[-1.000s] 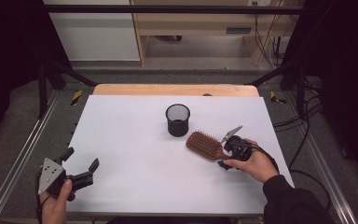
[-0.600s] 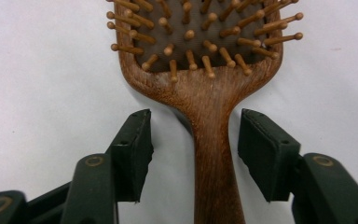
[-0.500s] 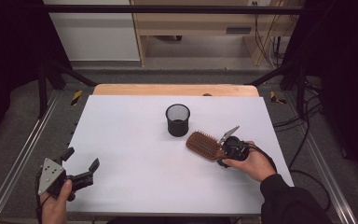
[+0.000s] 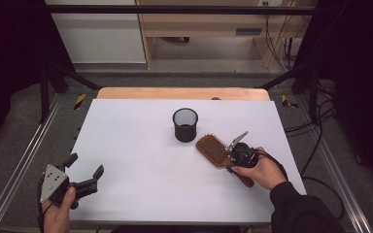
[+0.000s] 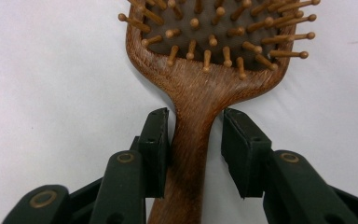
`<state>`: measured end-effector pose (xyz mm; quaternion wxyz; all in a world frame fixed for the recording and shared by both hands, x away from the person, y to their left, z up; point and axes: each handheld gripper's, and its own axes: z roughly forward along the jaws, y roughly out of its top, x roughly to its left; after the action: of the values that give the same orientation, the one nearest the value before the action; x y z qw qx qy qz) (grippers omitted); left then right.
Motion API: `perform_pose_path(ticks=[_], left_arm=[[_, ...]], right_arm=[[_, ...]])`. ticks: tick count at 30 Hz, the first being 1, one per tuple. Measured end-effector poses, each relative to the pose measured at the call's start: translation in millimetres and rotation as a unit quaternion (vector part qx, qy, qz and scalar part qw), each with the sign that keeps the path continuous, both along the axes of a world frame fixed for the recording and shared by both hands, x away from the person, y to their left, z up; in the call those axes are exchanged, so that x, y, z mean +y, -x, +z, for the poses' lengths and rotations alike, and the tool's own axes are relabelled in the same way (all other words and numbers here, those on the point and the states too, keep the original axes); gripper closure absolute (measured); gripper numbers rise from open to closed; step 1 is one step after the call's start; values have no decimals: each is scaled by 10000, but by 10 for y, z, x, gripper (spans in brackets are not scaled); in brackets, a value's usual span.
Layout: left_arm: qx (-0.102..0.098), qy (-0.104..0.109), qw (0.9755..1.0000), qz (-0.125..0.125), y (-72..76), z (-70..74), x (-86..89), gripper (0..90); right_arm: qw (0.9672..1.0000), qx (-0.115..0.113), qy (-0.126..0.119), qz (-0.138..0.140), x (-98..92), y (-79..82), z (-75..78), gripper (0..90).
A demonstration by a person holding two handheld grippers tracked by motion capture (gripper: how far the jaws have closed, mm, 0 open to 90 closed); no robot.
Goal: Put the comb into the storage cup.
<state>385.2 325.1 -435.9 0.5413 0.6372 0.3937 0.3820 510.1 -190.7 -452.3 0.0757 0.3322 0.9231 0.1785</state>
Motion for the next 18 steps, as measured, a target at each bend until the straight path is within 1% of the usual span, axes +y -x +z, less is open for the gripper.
perform_pose_path(ticks=[3, 4, 6, 9, 10, 11, 14, 16, 18], left_arm=[[0, 3, 10000, 0, -2, -1, -3, 39], [0, 3, 10000, 0, -2, -1, -3, 39], [24, 33, 10000, -11, -11, -9, -6, 39], [37, 43, 10000, 11, -17, -11, -3, 39], [37, 43, 10000, 11, -17, -11, -3, 39], [21, 48, 10000, 22, -8, -5, 5, 39], [8, 50, 10000, 31, 1, -2, 11, 39], [13, 44, 10000, 34, -1, -3, 10, 39], [14, 45, 10000, 39, -5, -5, 10, 39]], right_arm=[[9998, 56, 63, -156, 27, 5, 6, 646], [9998, 56, 63, -156, 27, 5, 6, 646], [9995, 64, 101, -288, 46, 15, 5, 674], [9990, 149, 99, -410, 64, 17, 9, 727], [9990, 149, 99, -410, 64, 17, 9, 727], [9988, 118, 175, -437, 93, 30, 12, 730], [9987, 41, 266, -436, 119, 51, 15, 731], [9987, 5, 252, -433, 114, 58, 14, 732], [9988, 2, 185, -448, 96, 63, 14, 732]])
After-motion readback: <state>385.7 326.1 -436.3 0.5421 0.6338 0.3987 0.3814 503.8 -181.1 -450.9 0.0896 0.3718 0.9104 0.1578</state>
